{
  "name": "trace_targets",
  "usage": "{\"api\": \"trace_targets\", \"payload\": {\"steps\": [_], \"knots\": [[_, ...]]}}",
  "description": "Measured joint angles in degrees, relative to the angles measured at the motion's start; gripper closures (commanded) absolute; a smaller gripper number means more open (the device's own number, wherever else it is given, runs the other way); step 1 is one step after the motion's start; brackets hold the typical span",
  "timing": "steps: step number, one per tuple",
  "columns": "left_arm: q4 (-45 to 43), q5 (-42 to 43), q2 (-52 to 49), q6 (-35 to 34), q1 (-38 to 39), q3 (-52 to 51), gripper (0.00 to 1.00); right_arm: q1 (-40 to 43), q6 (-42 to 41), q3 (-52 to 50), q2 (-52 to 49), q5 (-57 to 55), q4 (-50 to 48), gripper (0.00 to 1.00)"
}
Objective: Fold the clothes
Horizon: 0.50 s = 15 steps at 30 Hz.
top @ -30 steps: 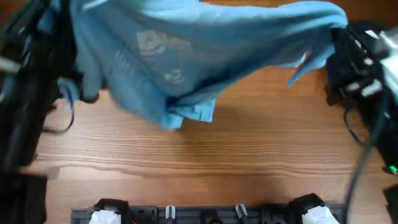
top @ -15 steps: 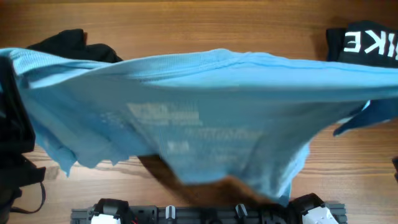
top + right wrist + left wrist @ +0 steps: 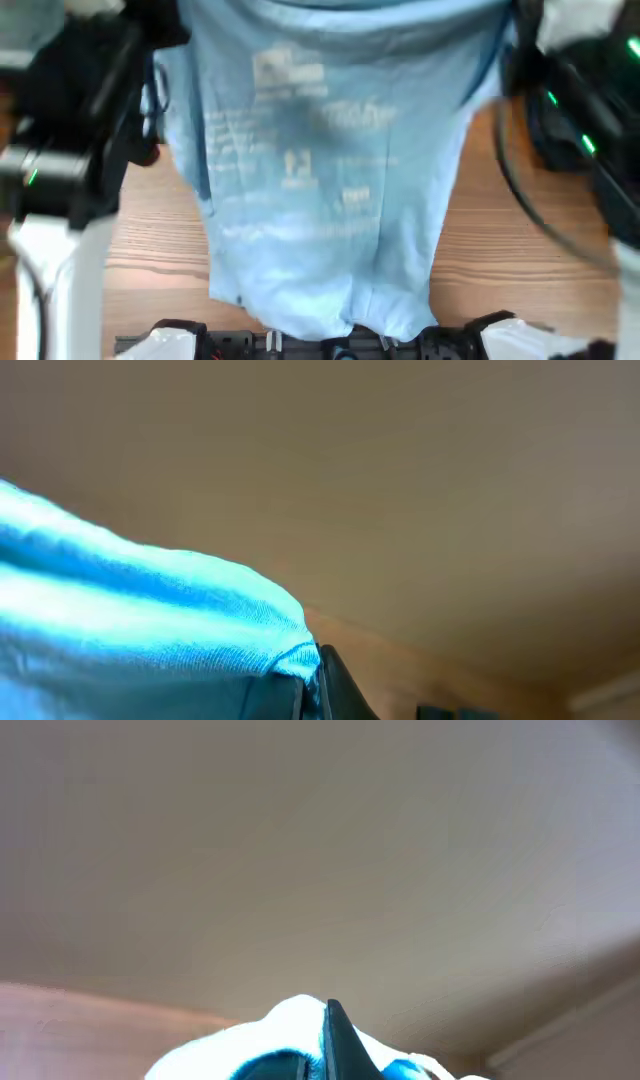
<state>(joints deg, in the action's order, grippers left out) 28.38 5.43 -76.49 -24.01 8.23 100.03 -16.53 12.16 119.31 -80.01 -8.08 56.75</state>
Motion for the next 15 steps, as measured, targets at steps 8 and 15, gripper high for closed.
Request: {"api": "trace_targets", "payload": {"steps": [8,15], "knots": [[-12.1,-2.6,-17.0,3.7,0.0,0.0,0.96,9.6,-2.1,0.0,-16.5,6.0,-9.5,0.96],[-20.3,-4.7,-29.3,4.5,0.0,0.0,0.96,13.0,-2.1,0.0,-31.3,10.9,-16.8,0.96]]}}
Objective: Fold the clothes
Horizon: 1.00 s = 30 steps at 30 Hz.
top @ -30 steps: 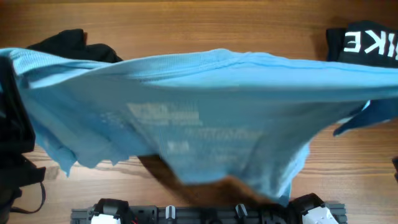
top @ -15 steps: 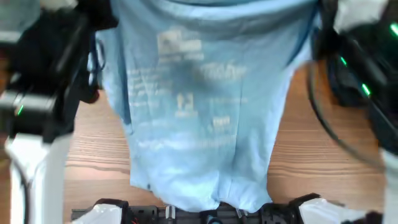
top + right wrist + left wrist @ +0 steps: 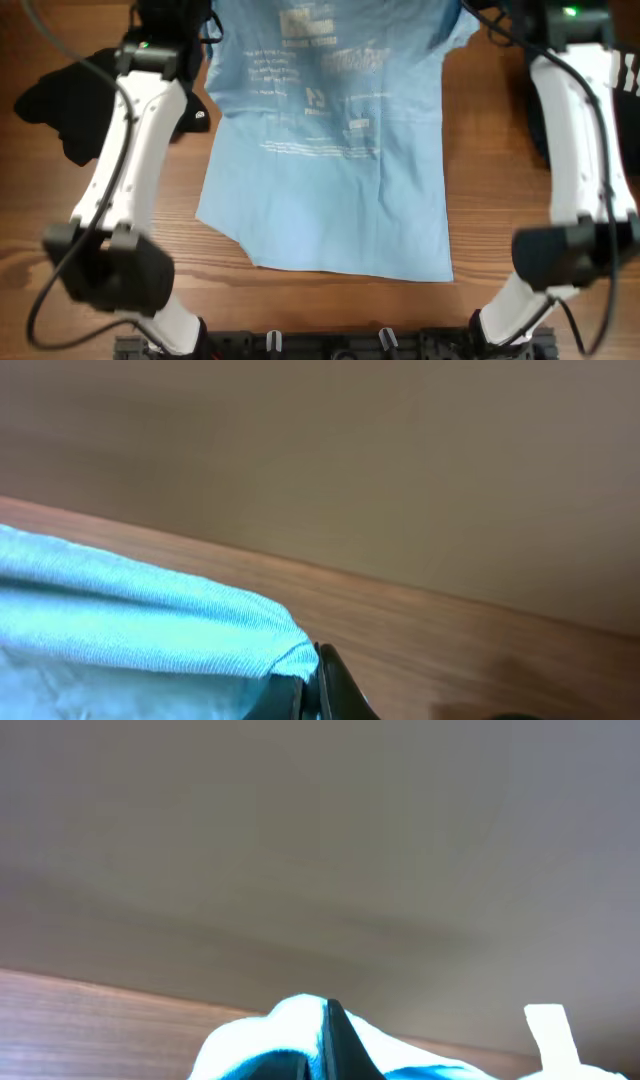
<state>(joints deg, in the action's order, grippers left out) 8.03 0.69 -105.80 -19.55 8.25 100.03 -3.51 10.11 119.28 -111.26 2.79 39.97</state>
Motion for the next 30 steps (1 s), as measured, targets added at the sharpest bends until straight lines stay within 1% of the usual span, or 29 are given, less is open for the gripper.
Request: {"api": "trace_targets", "payload": {"steps": [4,5,6,7,8,9,10,11,12,17,21,25,26,28,30], "knots": [[-5.1,-0.5,-7.9,0.0,0.1,0.0,0.95,0.1,0.0,0.0,-9.8,0.4,-5.6,0.96],[-6.9,-0.8,-9.9,0.0,0.3,0.0,0.93,0.1,0.0,0.0,-11.8,0.5,-6.3,0.96],[-8.3,-0.9,-11.5,0.0,0.4,0.0,0.90,0.1,-0.1,0.0,-13.3,0.5,-7.4,0.96],[-9.7,-0.9,-13.3,0.1,0.6,0.0,0.76,0.1,-0.2,0.0,-15.3,0.5,-9.0,0.90],[-11.3,-1.0,-15.1,0.2,0.8,0.0,0.62,0.1,-0.3,0.0,-16.9,0.5,-9.9,0.73],[-12.4,-1.1,-16.3,0.4,0.9,0.0,0.52,0.1,-0.8,0.0,-18.6,0.5,-11.0,0.25],[-14.1,-1.3,-18.1,0.5,1.2,0.0,0.30,0.1,-1.1,0.0,-20.2,0.5,-12.6,0.00],[-14.9,-1.8,-19.2,0.4,1.4,0.0,0.04,0.2,-2.4,0.0,-21.8,0.4,-13.8,0.00],[-15.1,-2.1,-20.0,0.8,1.6,0.0,0.00,0.3,-3.3,0.0,-22.7,0.4,-15.0,0.00],[-13.6,-3.7,-20.4,1.1,1.5,0.0,0.00,1.9,-6.7,0.0,-23.2,0.6,-17.1,0.00],[-5.9,-4.1,-20.2,2.6,0.3,0.0,0.00,4.6,-7.7,0.0,-22.1,2.4,-10.4,0.00],[9.5,-4.3,-17.0,4.0,-0.5,0.0,0.00,6.1,-8.3,0.1,-16.2,8.1,3.0,0.00],[13.0,-4.2,-16.2,4.2,-0.5,0.0,0.00,6.0,-8.4,0.1,-13.6,10.9,8.0,0.00],[26.1,-3.9,-10.8,4.4,-0.1,0.0,0.00,5.7,-8.6,0.4,-9.4,15.3,15.0,0.00],[35.5,-3.8,-6.9,4.4,0.3,0.0,0.00,5.5,-8.7,0.6,-6.6,18.1,21.3,0.00]]}}
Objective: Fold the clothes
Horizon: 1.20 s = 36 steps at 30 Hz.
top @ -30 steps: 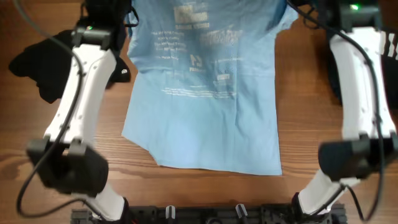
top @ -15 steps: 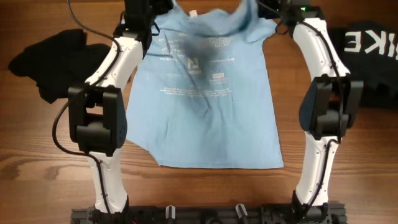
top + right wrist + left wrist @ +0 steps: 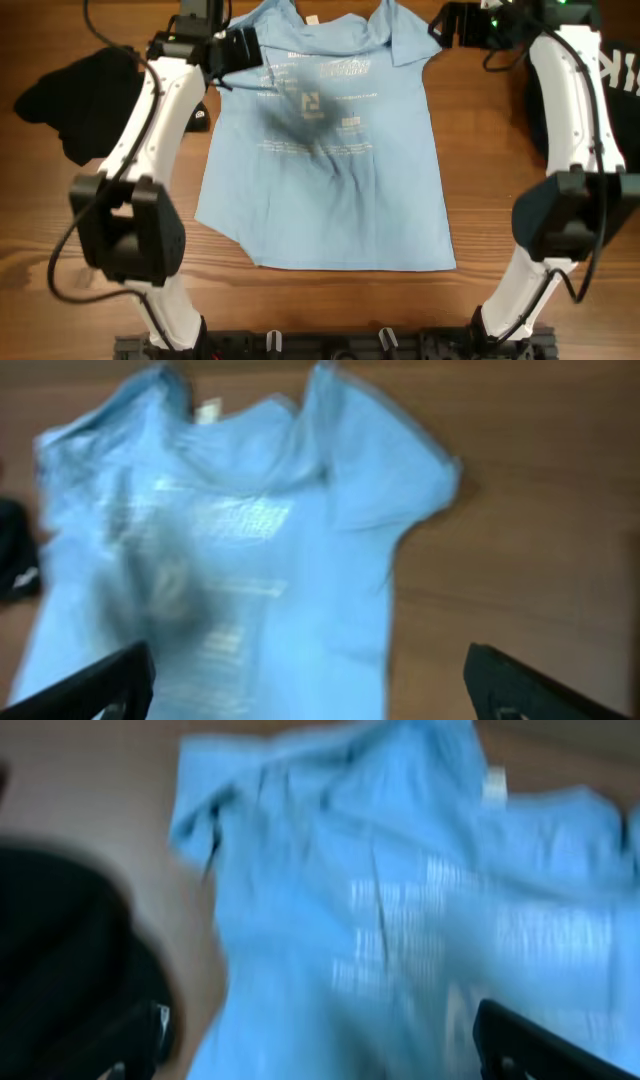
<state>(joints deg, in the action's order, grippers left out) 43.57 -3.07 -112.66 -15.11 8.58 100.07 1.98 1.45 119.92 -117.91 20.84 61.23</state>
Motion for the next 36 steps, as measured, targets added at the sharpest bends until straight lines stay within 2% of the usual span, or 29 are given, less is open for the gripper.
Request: {"api": "trace_targets", "payload": {"steps": [4,6,9,11,13,17,21,24,29,32,36], "knots": [[18.5,1.3,3.9,-1.2,0.6,0.3,0.05,0.0,-0.6,0.2,1.5,2.4,12.5,0.05],[24.6,2.0,3.8,-2.8,0.7,0.2,0.08,0.0,-0.9,0.2,1.5,2.2,17.1,0.06],[29.4,2.6,3.8,-5.2,0.7,-0.3,0.09,0.0,-1.7,0.2,1.5,1.0,20.8,0.06],[32.4,2.8,3.8,-7.2,1.1,-0.4,0.00,0.0,-2.8,0.2,1.6,-0.4,23.4,0.06],[34.5,3.0,3.9,-8.8,2.2,-0.4,0.00,-0.1,-4.3,0.2,2.9,-2.6,26.1,0.06],[38.6,2.0,7.5,-11.8,6.8,-0.5,0.00,-1.2,-6.9,0.0,8.6,-7.3,30.1,0.05],[43.6,-2.8,16.4,-17.2,12.1,-1.2,0.00,-4.8,-10.3,-4.8,18.6,-10.5,30.5,0.04],[42.6,-5.3,24.5,-22.1,13.2,-6.4,0.00,-6.9,-13.9,-14.1,26.0,-12.9,29.1,0.02],[34.5,-7.0,35.9,-29.9,13.3,-22.8,0.00,-7.1,-20.1,-38.6,38.4,-14.0,18.1,0.02],[28.1,-6.6,38.7,-33.7,13.3,-33.8,0.01,-7.1,-22.0,-51.4,43.2,-12.4,11.7,0.02],[19.5,-4.7,38.7,-36.9,13.3,-45.7,0.04,-7.1,-23.0,-61.4,44.0,-11.2,5.1,0.02]]}}
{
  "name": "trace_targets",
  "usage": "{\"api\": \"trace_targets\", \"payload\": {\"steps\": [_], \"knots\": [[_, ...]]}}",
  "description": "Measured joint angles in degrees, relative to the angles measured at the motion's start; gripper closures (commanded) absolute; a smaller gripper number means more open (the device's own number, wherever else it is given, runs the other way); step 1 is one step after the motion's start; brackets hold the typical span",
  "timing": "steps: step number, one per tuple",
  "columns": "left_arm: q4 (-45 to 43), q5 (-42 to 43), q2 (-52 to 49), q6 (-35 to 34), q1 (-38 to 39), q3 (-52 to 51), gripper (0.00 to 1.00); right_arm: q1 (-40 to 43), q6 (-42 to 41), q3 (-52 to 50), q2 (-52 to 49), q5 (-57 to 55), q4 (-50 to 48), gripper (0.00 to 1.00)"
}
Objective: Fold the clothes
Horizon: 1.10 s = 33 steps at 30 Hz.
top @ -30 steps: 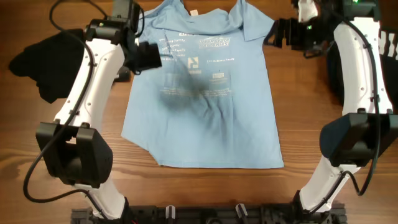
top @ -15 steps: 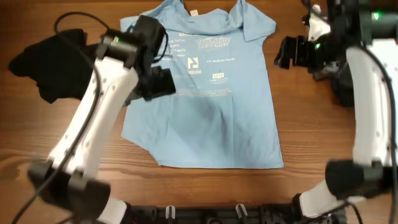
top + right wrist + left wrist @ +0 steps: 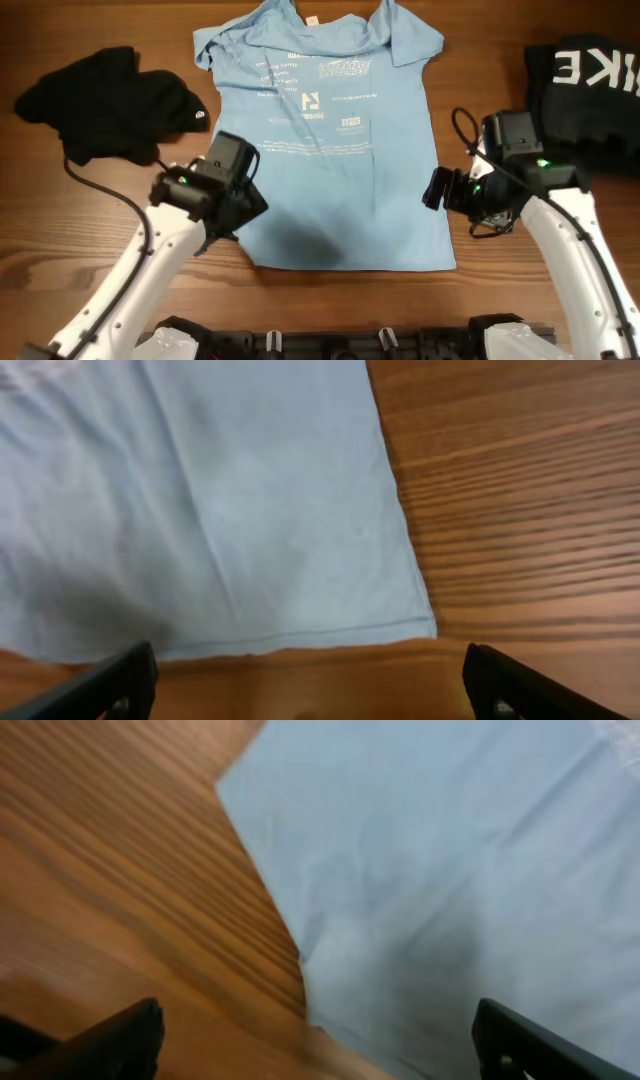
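Observation:
A light blue T-shirt point(image 3: 330, 150) with white print lies flat on the wooden table point(image 3: 520, 285), collar far, hem near. My left gripper point(image 3: 238, 210) hovers open over the shirt's lower left edge. In the left wrist view the shirt's side edge point(image 3: 290, 935) runs above the open left gripper point(image 3: 320, 1050), which holds nothing. My right gripper point(image 3: 440, 190) is open beside the shirt's lower right edge. The right wrist view shows the hem corner point(image 3: 430, 625) just ahead of the open, empty right gripper point(image 3: 310, 690).
A crumpled black garment point(image 3: 105, 100) lies at the back left. Another black garment with white letters point(image 3: 585, 70) sits at the back right. Bare wood borders the shirt on both sides and along the near edge.
Both arms were open at the far end by the shirt's shoulders. Now they are at the near end, one at each side edge close to the hem. The shirt lies flat and unmoved.
At first both grippers were shut on the shirt's shoulders and held it up high. Then the shirt was spread toward the far side, still held. Then both grippers were open by the shoulders. Now they hover open at the lower sides.

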<state>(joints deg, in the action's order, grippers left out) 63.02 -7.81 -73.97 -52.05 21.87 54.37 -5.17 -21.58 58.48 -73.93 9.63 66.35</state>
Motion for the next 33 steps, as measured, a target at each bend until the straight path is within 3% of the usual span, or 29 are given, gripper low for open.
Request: {"api": "trace_targets", "payload": {"steps": [9,16,18,22,28,31,33], "knots": [[-12.4,3.0,-0.4,-3.9,0.0,-14.7,0.07,0.0,-2.4,-8.8,0.0,0.2,-7.9,0.03],[-18.7,2.1,-0.5,-5.8,0.0,-19.8,0.17,0.0,-4.3,-15.3,0.0,-0.3,-14.0,0.06],[-19.2,0.9,-0.5,-6.1,0.0,-20.4,0.26,0.0,-4.4,-16.1,0.0,-0.3,-14.8,0.08],[-19.8,-0.5,-0.5,-6.4,0.0,-21.2,0.55,0.0,-5.0,-16.3,0.0,-0.9,-14.9,0.14],[-21.6,-2.3,-0.6,-7.1,0.0,-21.6,0.71,0.0,-5.2,-16.3,0.0,-2.0,-14.8,0.16],[-24.6,-3.1,-0.7,-6.9,0.0,-21.7,0.92,0.0,-5.2,-16.3,0.0,-2.7,-14.3,0.15],[-24.9,-3.5,-0.9,-6.9,0.0,-21.7,0.96,0.0,-5.2,-16.3,0.0,-3.1,-13.3,0.15]]}}
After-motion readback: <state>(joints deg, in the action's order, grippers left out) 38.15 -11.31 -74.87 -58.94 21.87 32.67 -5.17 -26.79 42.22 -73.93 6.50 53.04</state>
